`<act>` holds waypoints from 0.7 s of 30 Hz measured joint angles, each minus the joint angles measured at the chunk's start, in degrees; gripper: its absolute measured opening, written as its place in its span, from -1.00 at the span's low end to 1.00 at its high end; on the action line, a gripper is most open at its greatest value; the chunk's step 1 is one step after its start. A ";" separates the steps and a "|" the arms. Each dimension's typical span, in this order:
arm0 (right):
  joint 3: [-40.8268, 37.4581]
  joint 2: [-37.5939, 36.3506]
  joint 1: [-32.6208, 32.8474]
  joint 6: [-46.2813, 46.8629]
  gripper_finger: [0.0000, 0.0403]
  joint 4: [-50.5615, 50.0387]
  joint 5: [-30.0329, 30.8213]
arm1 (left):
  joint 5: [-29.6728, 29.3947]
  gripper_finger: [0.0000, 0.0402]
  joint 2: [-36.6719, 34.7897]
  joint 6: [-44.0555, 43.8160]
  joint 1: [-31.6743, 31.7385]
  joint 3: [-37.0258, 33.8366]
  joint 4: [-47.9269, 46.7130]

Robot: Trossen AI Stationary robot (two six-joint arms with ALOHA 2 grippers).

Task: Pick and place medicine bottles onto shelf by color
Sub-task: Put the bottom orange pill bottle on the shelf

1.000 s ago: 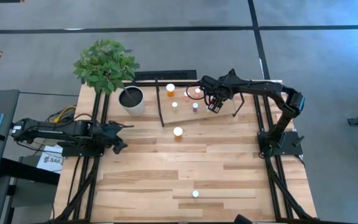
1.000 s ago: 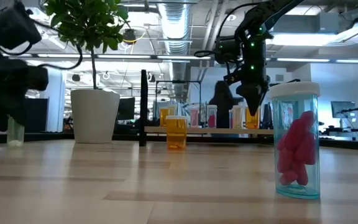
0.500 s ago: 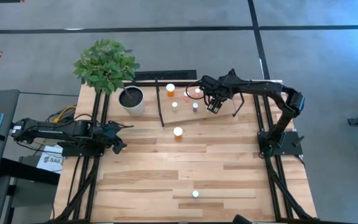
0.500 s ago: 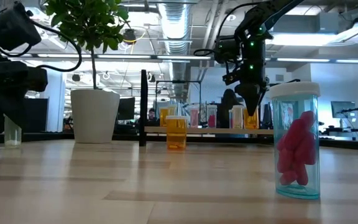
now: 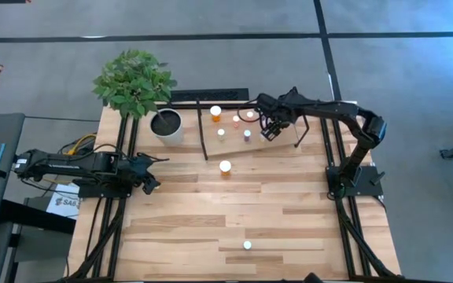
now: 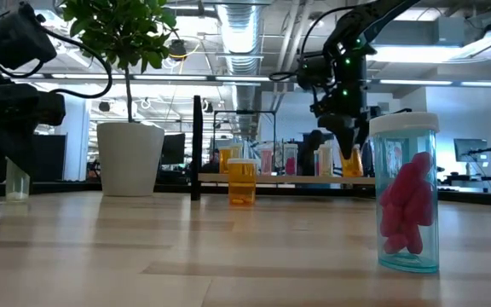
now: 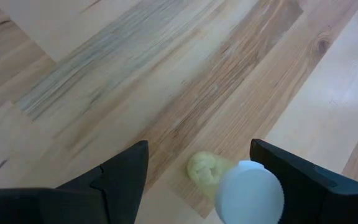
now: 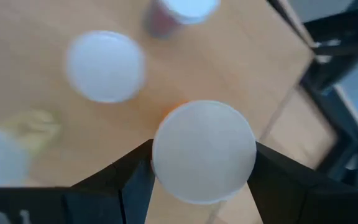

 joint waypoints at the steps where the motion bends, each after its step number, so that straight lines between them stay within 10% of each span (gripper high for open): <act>1: 0.00 0.00 0.03 0.00 0.27 0.01 -0.66 | 0.00 0.33 0.00 0.02 0.00 0.00 0.00; 21: 0.00 0.00 0.14 -0.22 0.27 -0.52 -0.80 | 0.04 0.33 0.00 0.02 0.00 0.02 -0.01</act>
